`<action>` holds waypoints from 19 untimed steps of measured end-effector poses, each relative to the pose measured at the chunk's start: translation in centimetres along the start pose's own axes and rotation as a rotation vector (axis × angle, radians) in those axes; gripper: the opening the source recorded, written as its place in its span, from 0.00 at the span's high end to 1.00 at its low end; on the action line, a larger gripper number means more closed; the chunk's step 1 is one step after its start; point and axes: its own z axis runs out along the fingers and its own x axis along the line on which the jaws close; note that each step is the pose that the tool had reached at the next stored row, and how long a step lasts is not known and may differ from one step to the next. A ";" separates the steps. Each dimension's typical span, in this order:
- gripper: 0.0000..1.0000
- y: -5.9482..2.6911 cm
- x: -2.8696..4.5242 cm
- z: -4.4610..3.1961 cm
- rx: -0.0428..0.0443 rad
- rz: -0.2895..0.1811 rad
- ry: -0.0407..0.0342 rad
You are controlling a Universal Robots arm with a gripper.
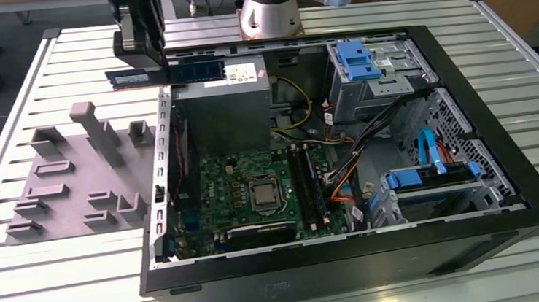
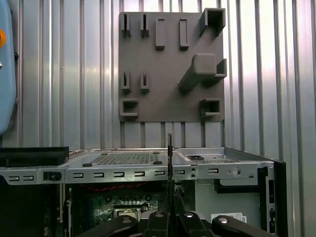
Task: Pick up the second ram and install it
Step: 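Pick up the second ram and move it above second insertion slot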
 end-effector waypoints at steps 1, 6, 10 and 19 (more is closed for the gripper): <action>0.86 -0.12 0.00 0.00 0.0001 0.000 0.0000; 0.86 -0.73 -0.02 -0.01 0.0001 0.000 0.0000; 0.86 -1.06 -0.03 -0.02 0.0001 0.000 0.0000; 0.86 -1.61 -0.05 -0.03 0.0000 0.000 0.0000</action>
